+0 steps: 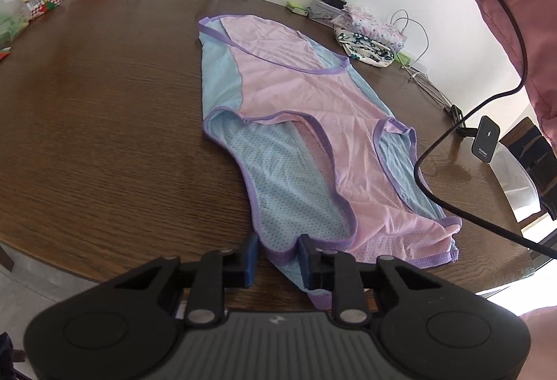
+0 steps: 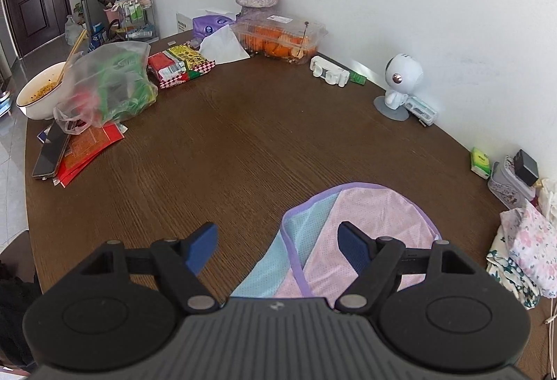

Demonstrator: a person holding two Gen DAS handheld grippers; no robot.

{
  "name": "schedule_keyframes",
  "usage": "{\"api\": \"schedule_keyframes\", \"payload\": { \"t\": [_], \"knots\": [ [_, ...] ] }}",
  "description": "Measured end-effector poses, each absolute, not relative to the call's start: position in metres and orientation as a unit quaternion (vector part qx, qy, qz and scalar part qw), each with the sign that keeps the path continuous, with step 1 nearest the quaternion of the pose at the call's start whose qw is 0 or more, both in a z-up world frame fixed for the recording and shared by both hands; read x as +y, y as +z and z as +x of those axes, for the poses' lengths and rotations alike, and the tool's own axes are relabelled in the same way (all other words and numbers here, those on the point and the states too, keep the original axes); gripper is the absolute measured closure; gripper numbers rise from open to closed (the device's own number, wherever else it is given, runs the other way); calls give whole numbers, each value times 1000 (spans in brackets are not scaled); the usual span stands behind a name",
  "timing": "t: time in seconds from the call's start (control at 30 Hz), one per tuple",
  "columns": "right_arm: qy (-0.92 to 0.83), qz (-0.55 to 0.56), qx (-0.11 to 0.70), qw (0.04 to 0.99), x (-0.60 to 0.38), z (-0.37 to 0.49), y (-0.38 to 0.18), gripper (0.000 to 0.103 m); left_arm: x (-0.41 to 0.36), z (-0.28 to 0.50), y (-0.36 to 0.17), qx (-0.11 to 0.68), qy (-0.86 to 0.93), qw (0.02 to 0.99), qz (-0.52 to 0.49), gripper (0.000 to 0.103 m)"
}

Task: Fold clothes
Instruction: 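Grasp the garment's trim with the right tool while the left tool grasps the opposite end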

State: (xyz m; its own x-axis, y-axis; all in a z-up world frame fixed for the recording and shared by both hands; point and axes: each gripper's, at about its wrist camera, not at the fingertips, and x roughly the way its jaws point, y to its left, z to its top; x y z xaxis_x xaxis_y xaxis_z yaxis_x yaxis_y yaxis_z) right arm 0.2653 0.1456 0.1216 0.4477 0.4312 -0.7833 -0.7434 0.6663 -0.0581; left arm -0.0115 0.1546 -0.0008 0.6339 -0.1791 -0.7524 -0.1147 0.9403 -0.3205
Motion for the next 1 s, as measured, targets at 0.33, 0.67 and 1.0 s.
{"api": "schedule_keyframes", "payload": {
  "t": [0.33,0.67,1.0],
  "knots": [
    [325,-199,450,807,198,319,68,57,157,-4,-4,431,-31,882,-185,98],
    [311,-207,500,781,228,322,14,70,160,-2,-7,426,-52,883,-190,98],
    [285,-195,519,782,225,328,-1,75,162,-4,-10,419,-59,884,-196,98]
  ]
}}
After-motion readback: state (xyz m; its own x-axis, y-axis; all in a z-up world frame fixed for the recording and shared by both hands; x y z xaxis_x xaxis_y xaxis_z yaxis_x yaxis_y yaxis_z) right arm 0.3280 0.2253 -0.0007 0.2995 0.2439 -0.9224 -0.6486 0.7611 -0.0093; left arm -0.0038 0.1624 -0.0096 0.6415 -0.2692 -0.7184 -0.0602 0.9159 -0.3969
